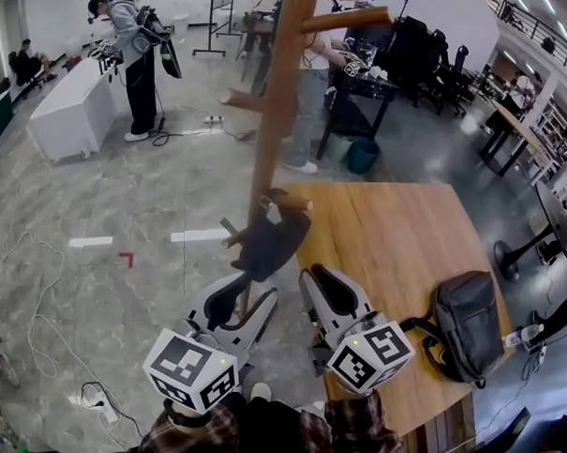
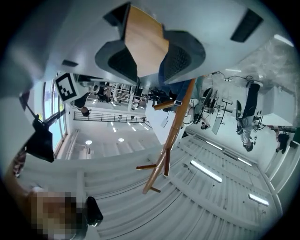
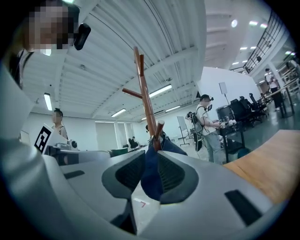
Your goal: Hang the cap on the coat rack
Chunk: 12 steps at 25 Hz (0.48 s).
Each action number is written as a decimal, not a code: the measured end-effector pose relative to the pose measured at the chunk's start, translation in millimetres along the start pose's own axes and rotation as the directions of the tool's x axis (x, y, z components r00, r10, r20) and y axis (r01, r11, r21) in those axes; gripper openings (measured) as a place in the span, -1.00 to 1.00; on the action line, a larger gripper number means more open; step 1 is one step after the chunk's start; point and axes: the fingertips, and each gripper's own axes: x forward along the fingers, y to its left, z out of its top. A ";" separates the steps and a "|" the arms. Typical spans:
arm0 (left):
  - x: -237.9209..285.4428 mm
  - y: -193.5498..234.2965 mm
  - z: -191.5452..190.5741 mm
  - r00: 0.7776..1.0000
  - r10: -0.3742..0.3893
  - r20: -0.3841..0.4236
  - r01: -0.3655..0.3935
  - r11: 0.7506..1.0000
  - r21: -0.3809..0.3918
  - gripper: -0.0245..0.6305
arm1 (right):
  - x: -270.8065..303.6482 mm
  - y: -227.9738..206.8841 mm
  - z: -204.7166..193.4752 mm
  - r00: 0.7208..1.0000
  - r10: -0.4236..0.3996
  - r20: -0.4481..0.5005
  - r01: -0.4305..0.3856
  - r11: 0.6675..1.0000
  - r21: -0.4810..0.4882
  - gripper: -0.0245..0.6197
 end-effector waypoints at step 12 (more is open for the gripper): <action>3.1 -45.2 38.0 0.997 -0.054 0.064 0.046 0.991 0.123 -0.85 | -34.6 34.7 49.6 0.990 0.072 0.119 -0.064 0.995 -0.075 -0.88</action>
